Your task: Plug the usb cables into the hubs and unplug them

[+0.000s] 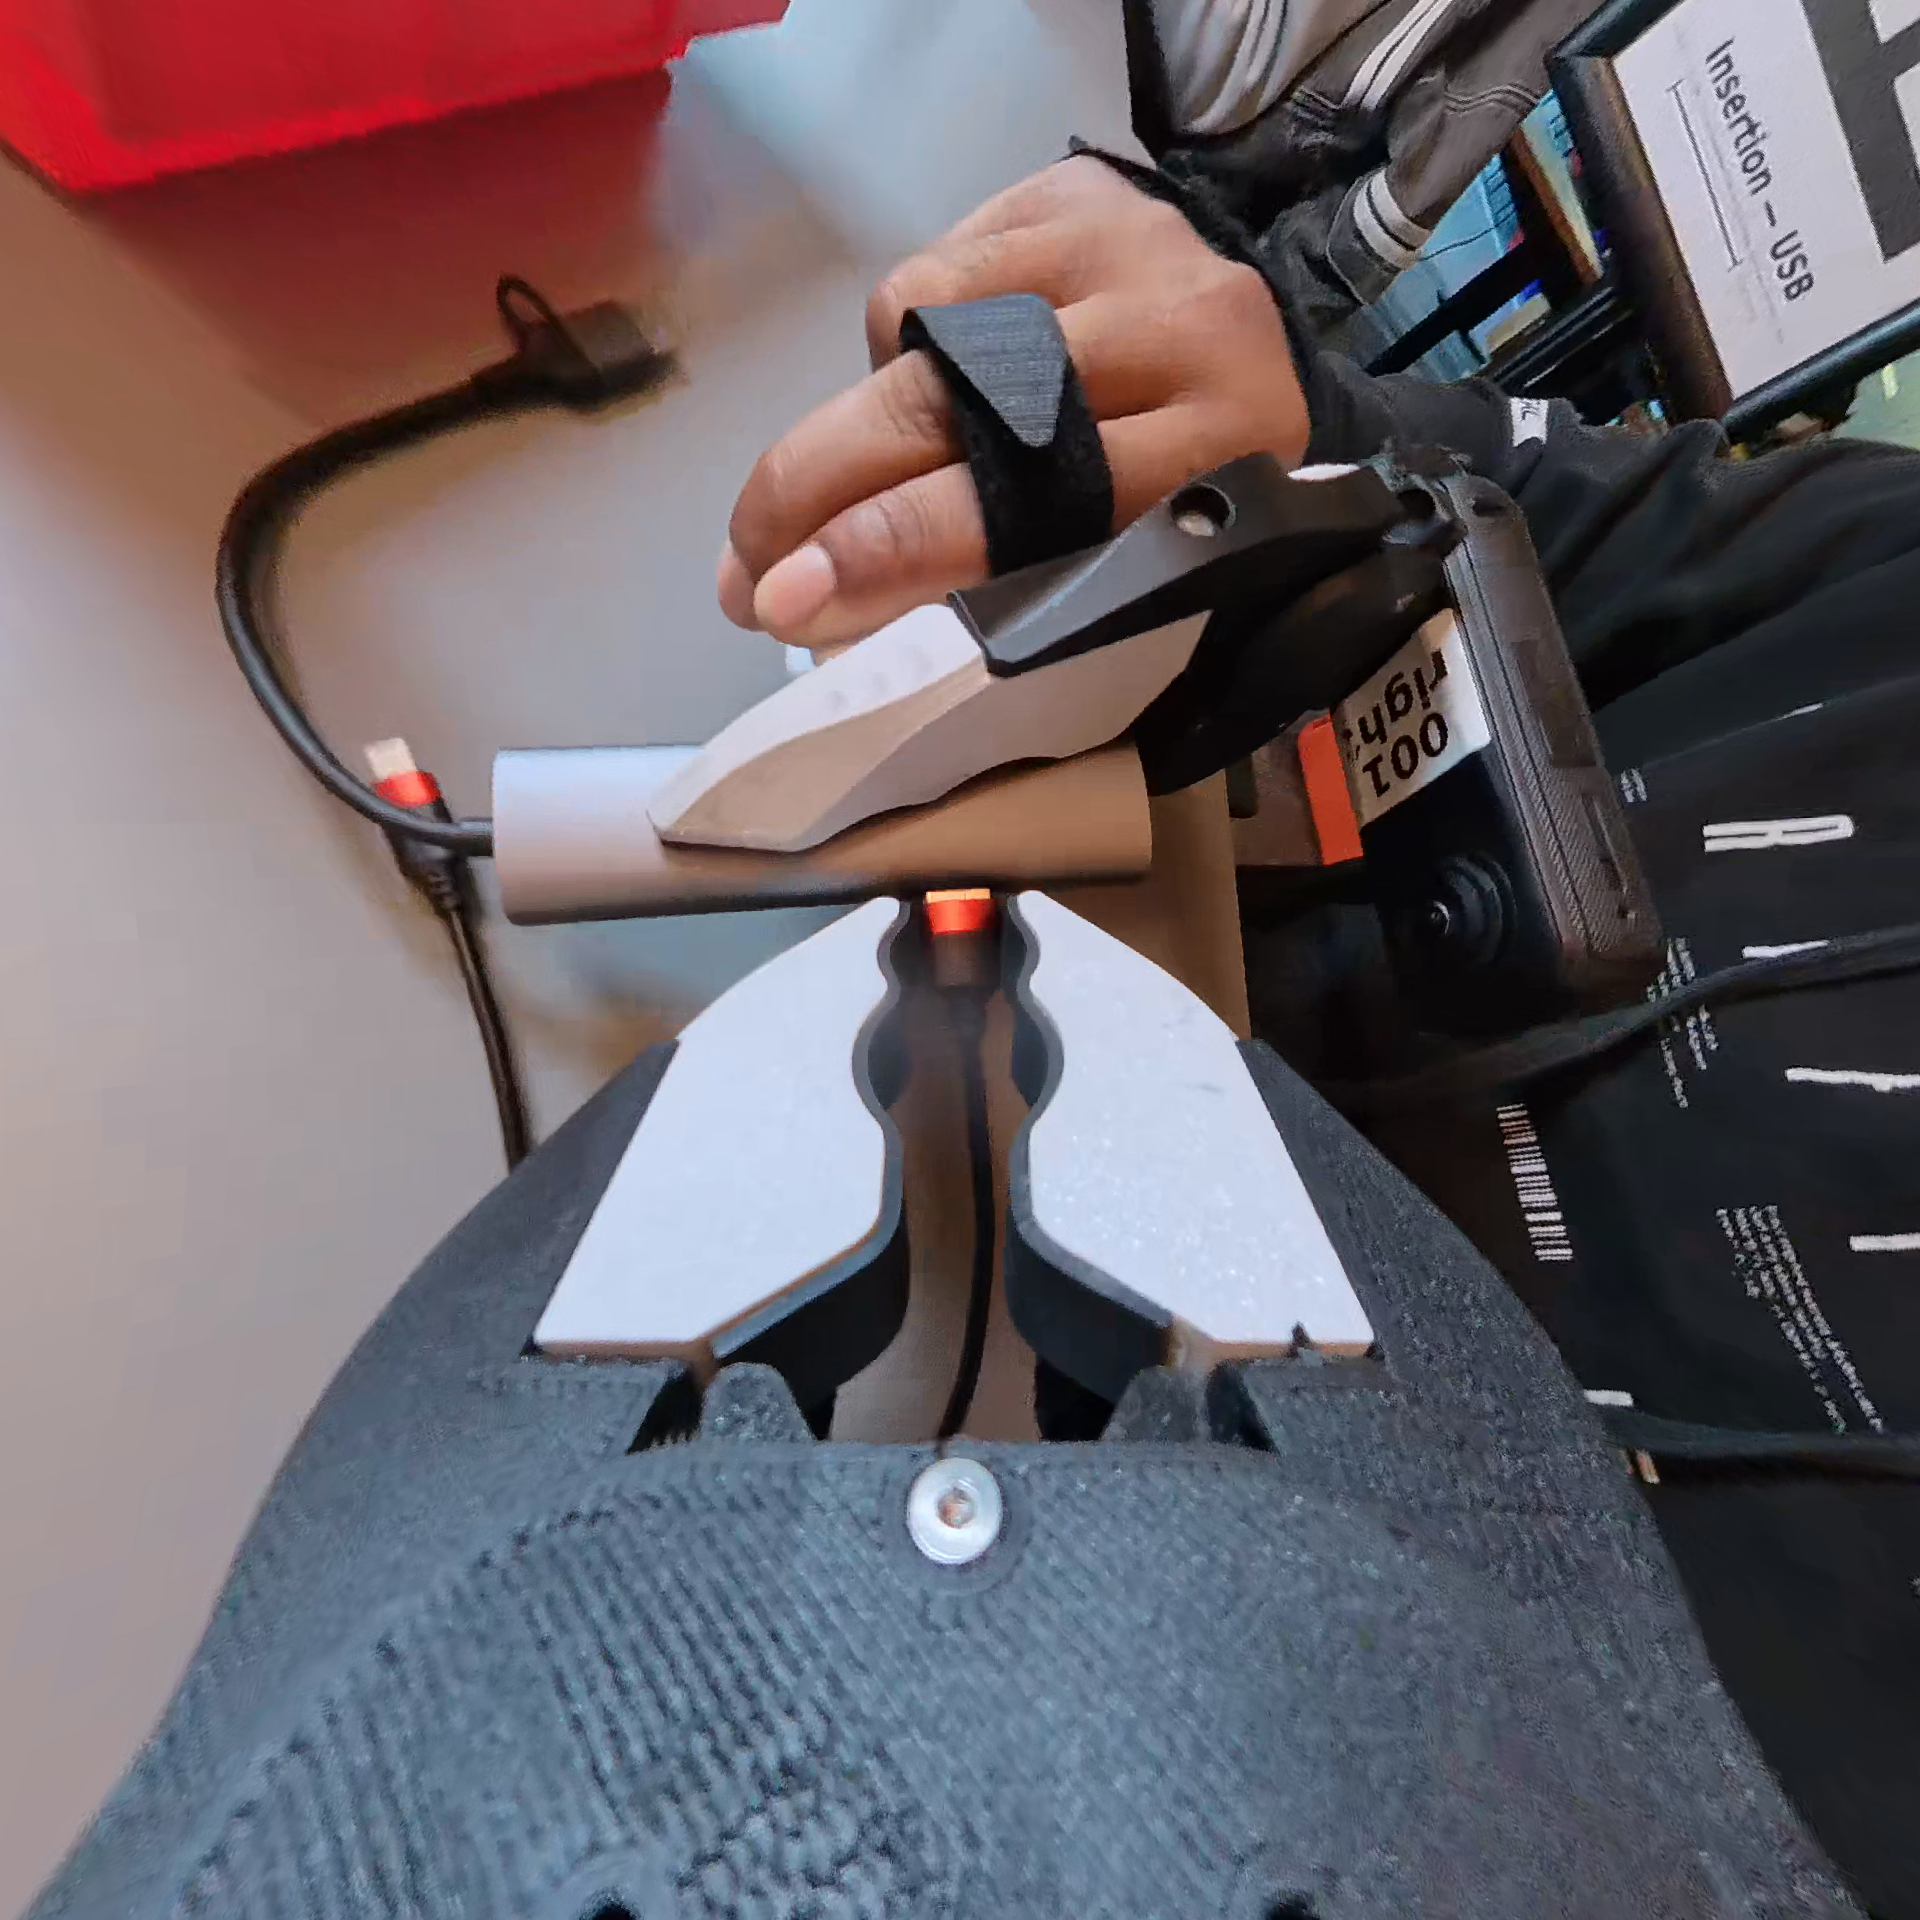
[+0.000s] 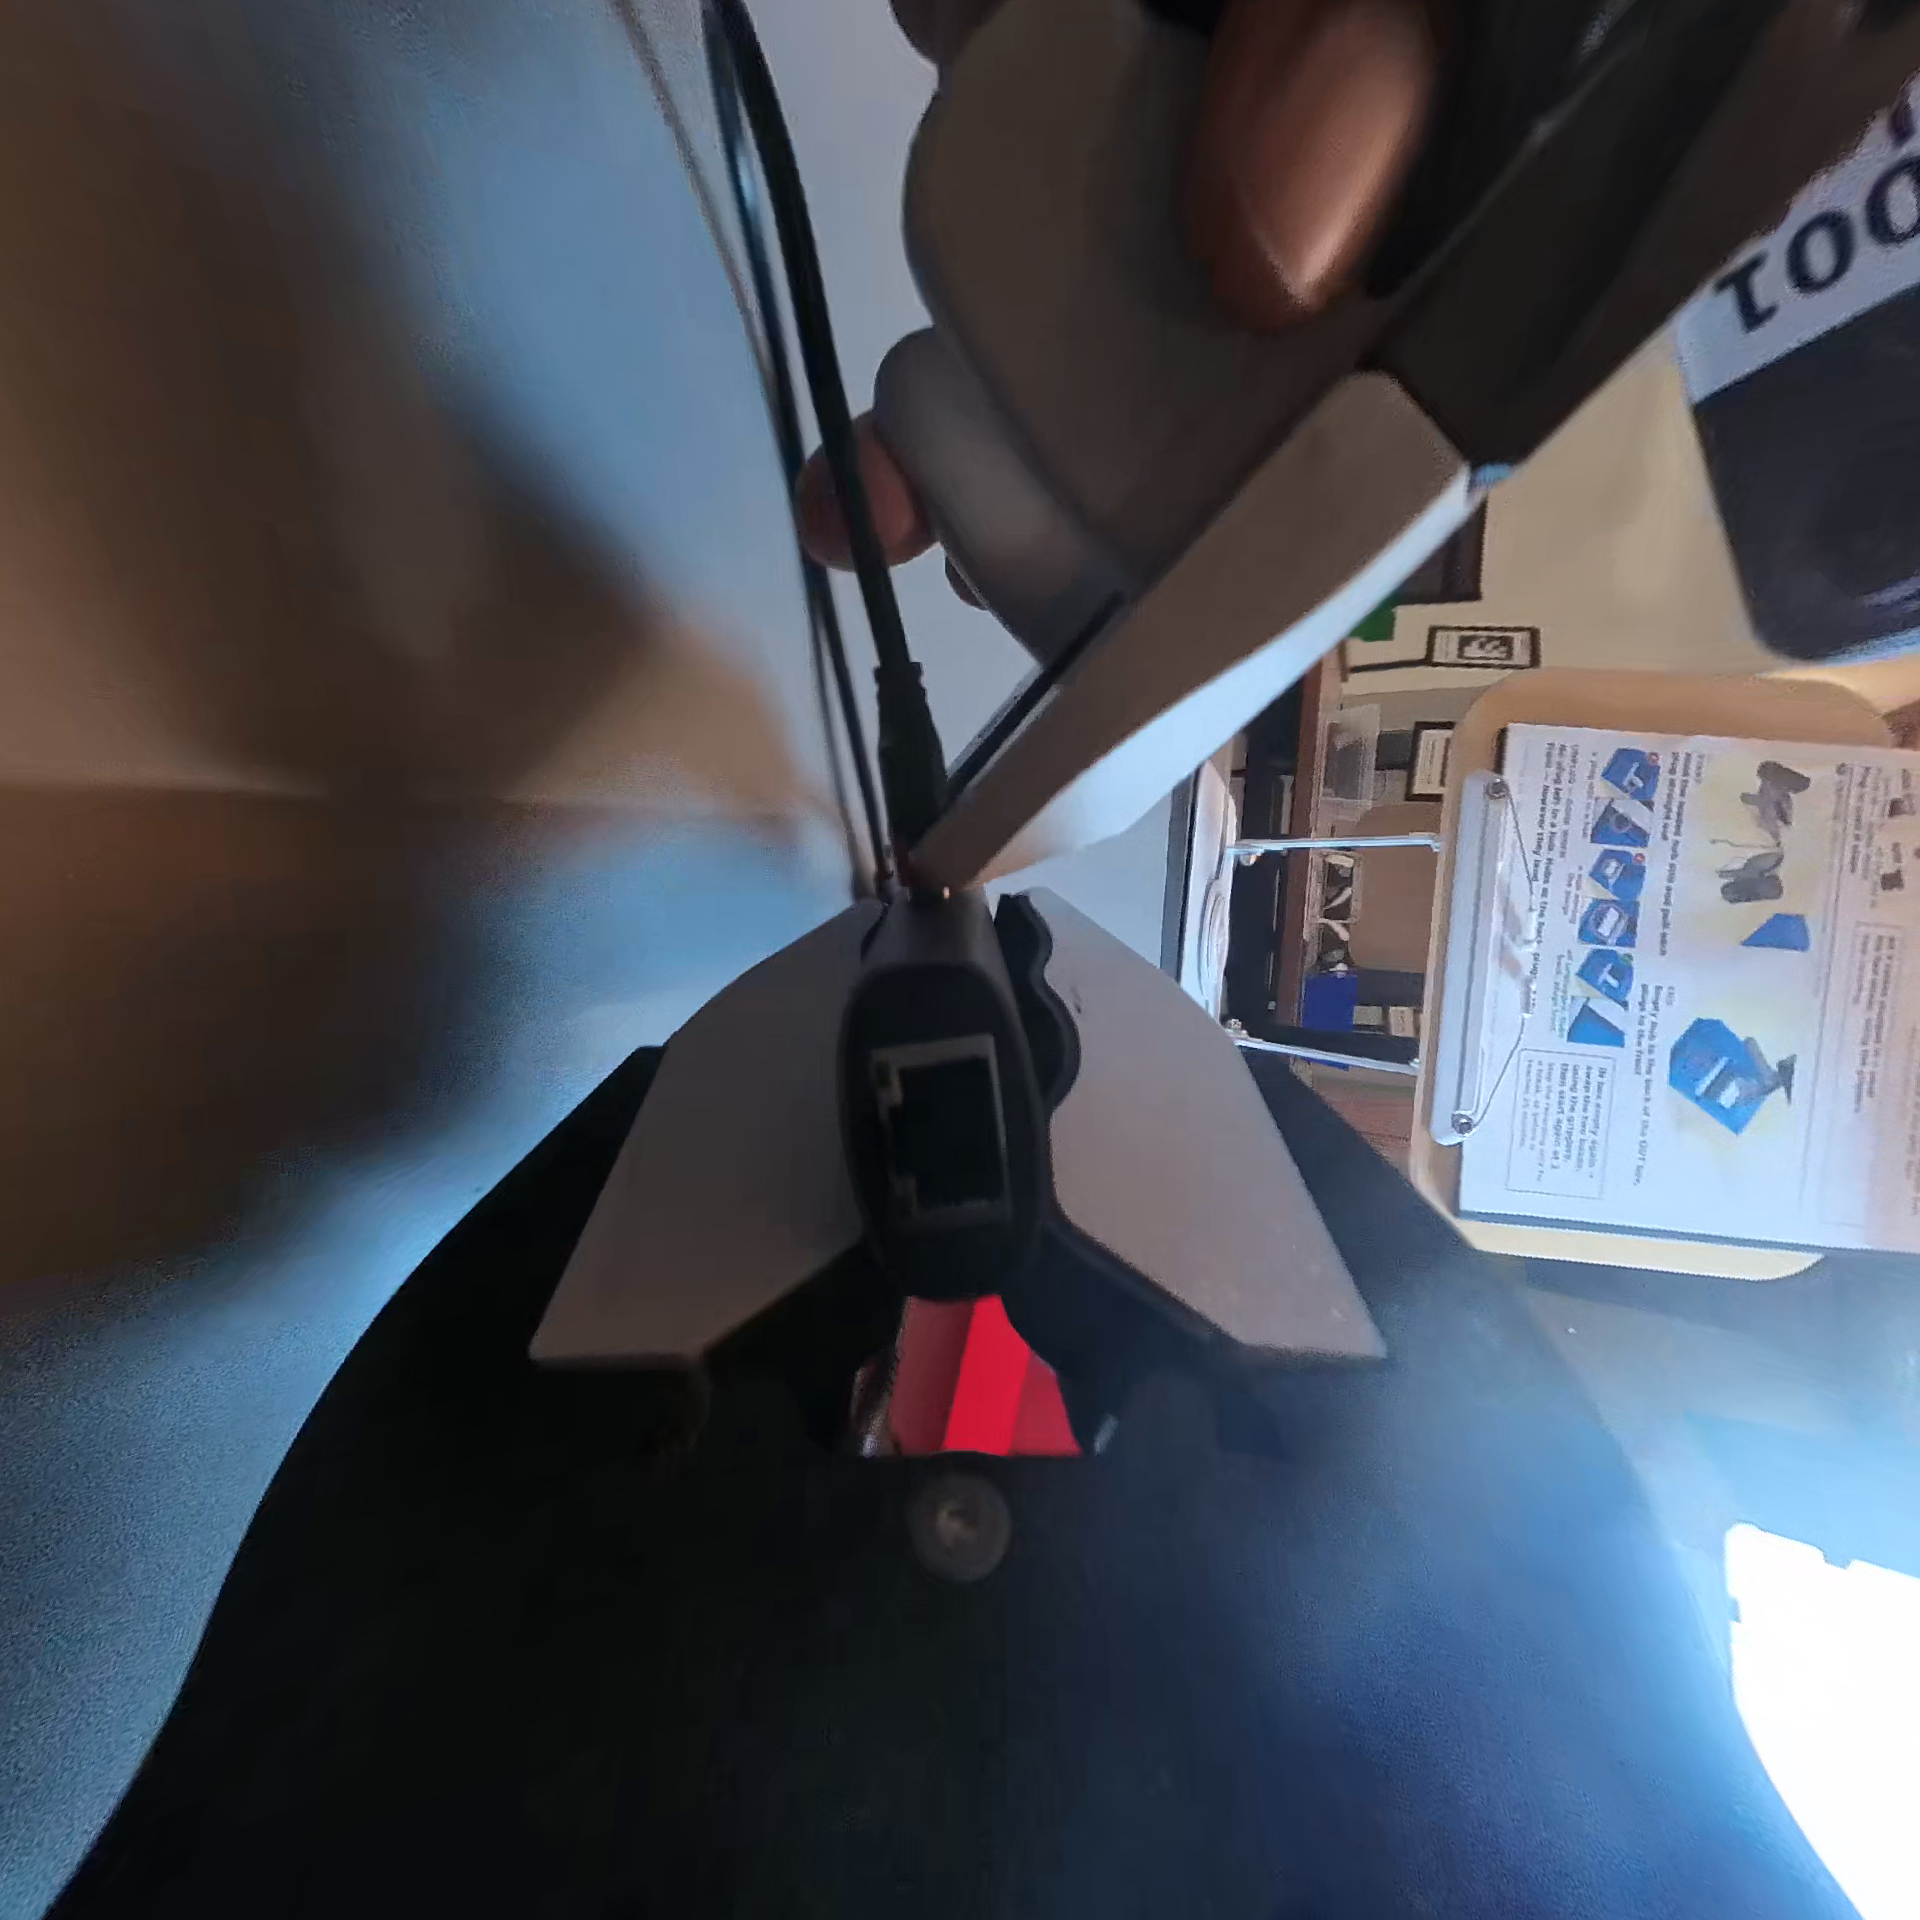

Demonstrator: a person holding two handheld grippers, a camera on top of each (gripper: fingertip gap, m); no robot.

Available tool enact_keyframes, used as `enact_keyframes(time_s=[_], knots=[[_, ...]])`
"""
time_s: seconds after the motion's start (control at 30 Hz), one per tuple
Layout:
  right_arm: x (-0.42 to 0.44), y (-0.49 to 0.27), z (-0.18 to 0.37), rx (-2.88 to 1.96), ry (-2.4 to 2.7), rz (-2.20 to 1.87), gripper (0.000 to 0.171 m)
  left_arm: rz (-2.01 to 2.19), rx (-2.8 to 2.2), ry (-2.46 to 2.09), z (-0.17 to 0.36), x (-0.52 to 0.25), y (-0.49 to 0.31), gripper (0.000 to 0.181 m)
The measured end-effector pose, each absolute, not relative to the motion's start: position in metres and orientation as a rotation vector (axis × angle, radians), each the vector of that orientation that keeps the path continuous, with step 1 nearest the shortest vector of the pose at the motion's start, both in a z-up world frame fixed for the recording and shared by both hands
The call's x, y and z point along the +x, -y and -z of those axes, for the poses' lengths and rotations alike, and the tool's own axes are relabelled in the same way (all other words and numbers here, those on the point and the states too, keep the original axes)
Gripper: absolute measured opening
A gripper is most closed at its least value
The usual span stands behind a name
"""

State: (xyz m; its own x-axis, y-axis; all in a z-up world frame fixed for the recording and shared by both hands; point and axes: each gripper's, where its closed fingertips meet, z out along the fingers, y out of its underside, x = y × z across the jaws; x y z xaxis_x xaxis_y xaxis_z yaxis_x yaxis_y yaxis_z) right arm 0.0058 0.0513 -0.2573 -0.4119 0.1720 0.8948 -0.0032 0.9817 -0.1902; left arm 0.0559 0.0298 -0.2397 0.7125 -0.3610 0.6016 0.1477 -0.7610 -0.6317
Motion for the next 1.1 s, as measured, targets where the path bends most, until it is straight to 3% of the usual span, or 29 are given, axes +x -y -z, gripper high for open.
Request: enact_keyframes(time_s=[0.17,0.37,0.53,0.73,0.83,0.97,1.1], knots=[[0.008,-0.048,0.231,-0.247,1.935,-0.423,0.019,0.812,-2.004,-0.211,0.178,0.031,-0.025,0.026],[0.014,-0.069,0.159,-0.543,1.793,-0.896,0.019,0.472,-1.617,0.131,0.114,-0.071,0.001,0.026],[0.005,-0.118,0.069,-0.668,1.696,-1.038,0.018,0.508,-1.552,0.269,0.132,-0.094,0.016,0.026],[-0.038,-0.221,-0.016,-0.836,1.610,-0.900,0.018,0.356,-1.694,0.172,0.157,-0.078,0.008,0.029],[-0.062,-0.292,-0.010,-0.986,1.604,-0.685,0.018,0.258,-1.765,0.120,0.166,-0.074,0.006,0.030],[-0.073,-0.367,0.069,-1.283,1.736,-0.387,0.018,0.097,-1.821,0.091,0.172,-0.082,0.009,0.032],[-0.065,-0.395,0.135,-1.420,1.858,-0.181,0.020,0.036,-1.845,0.104,0.174,-0.089,0.012,0.033]])
